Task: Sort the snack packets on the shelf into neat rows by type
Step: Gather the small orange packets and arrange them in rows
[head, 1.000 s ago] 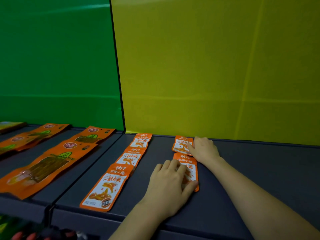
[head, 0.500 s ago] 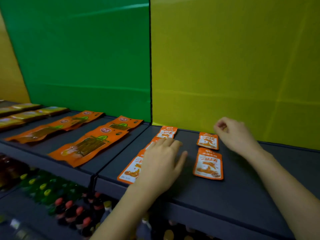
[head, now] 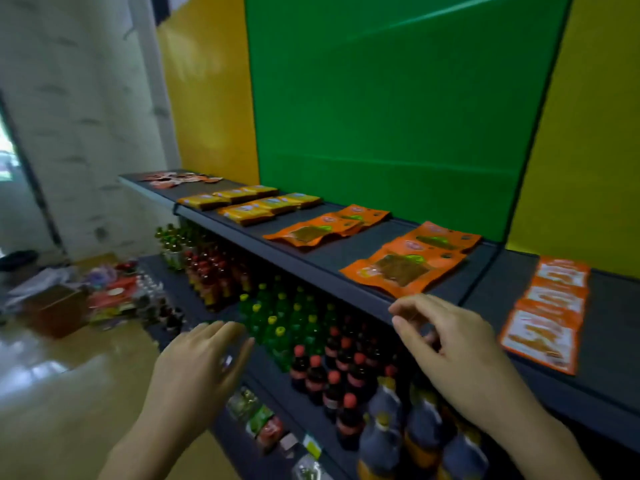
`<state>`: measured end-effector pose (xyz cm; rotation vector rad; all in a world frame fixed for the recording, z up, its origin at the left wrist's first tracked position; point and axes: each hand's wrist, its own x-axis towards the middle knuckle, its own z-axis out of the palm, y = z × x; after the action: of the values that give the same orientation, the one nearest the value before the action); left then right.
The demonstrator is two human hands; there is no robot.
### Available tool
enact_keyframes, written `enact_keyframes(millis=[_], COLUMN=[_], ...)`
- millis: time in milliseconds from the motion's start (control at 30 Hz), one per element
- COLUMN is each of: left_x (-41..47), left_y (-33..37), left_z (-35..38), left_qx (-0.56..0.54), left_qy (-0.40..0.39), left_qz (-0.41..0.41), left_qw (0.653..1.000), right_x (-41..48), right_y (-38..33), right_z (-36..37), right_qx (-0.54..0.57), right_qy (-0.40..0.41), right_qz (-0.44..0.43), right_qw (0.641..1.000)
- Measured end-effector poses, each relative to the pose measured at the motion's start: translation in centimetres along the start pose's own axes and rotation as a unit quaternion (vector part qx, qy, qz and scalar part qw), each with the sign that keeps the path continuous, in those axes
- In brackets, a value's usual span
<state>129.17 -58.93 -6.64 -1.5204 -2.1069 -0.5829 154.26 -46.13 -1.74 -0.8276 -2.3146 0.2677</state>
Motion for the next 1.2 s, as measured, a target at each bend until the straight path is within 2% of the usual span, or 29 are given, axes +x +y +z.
enact_keyframes(millis=[167, 300, 567, 900, 1067, 1200], left_x=[-4.6, -6.5, -6.2, 0.4, 5.6, 7.4], left_y=[-11.8, -18.1, -29.3, -43.0, -50.4, -55.6], left_z=[-1.2, -2.7, -1.4, 5.6, 8.2, 10.3], left_qx=[0.044, 0.068, 0.105, 0.107, 0.129, 0.117], left_qy=[-0.025, -0.028, -0.008, -0.047, -0.027, -0.034], left_qz=[-0.094, -0.143, -0.19, -0.243, -0.267, -0.309], left_qw=[0.994, 0.987, 0.976, 0.963, 0.955, 0.943], right_x=[3.2, 6.1, 14.1, 27.9, 36.1, 40.3], right_y=[-6.5, -10.9, -15.6, -18.1, -21.0, -23.8], right_z=[10.7, 17.5, 27.3, 40.7, 47.0, 52.3], right_qx=[0.028, 0.034, 0.054, 0.062, 0.076, 0.067], right_qy=[-0.073, -0.113, -0.158, -0.187, -0.183, -0.221], right_qz=[-0.014, -0.042, -0.073, -0.058, -0.076, -0.09], right_qw=[0.997, 0.992, 0.983, 0.979, 0.977, 0.969])
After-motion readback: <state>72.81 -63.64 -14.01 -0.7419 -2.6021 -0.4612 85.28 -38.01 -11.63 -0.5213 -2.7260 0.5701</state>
